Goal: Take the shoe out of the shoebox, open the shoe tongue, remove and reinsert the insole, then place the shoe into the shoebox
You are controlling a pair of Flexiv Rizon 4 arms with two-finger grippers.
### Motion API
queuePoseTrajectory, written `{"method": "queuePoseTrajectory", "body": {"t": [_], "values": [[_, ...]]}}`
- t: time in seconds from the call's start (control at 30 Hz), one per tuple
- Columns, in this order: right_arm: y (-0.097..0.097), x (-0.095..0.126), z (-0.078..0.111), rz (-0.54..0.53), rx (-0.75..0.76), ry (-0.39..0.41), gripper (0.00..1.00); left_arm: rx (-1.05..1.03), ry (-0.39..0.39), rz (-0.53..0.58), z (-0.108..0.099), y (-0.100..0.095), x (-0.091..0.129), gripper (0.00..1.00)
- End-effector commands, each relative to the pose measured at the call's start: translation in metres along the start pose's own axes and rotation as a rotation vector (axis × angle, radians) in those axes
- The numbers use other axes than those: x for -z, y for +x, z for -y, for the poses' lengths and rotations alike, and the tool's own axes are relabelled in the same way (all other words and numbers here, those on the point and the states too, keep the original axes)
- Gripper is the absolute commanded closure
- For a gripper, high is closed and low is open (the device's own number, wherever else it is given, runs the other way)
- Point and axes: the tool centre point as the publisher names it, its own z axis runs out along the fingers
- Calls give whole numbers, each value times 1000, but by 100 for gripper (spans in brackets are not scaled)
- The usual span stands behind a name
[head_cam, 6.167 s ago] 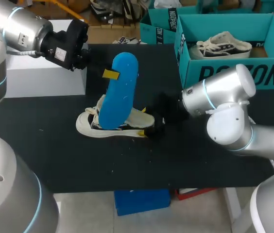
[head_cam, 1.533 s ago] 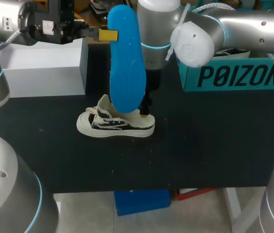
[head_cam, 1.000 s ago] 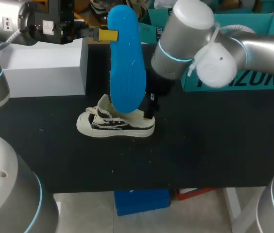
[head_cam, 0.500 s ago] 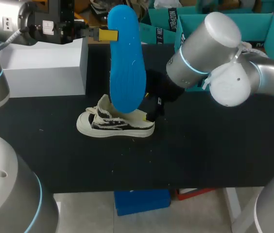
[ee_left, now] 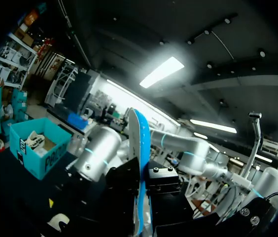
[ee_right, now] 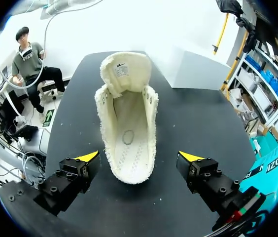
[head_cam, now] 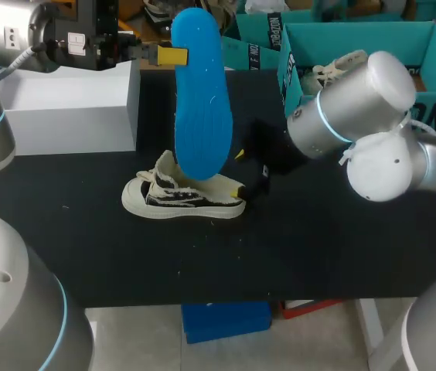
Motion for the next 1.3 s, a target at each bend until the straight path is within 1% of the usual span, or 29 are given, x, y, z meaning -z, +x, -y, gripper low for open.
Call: {"method": "queuePoseTrajectory", "body": {"t": [0.03,0.1,0.33,0.5,0.63,0.8,0.97,1.3], "values": [[2,-7,7,6,-3,-164,0,-1,2,5,-1,0,-2,100],[2,-8,9,4,-6,-164,0,-1,2,5,-1,0,-2,100],[0,-12,13,20,-8,-245,0,-1,2,5,-1,0,-2,100],[-2,-16,16,19,-6,-272,0,-1,2,5,-1,0,-2,100],[-3,-19,18,18,-5,-310,0,-1,2,5,-1,0,-2,100],[-2,-22,21,8,-4,-325,0,-1,2,5,-1,0,-2,100],[-1,-24,23,5,-5,-361,0,-1,2,5,-1,0,-2,100],[-1,-29,27,1,-11,-377,0,-1,2,5,-1,0,-2,100]]}}
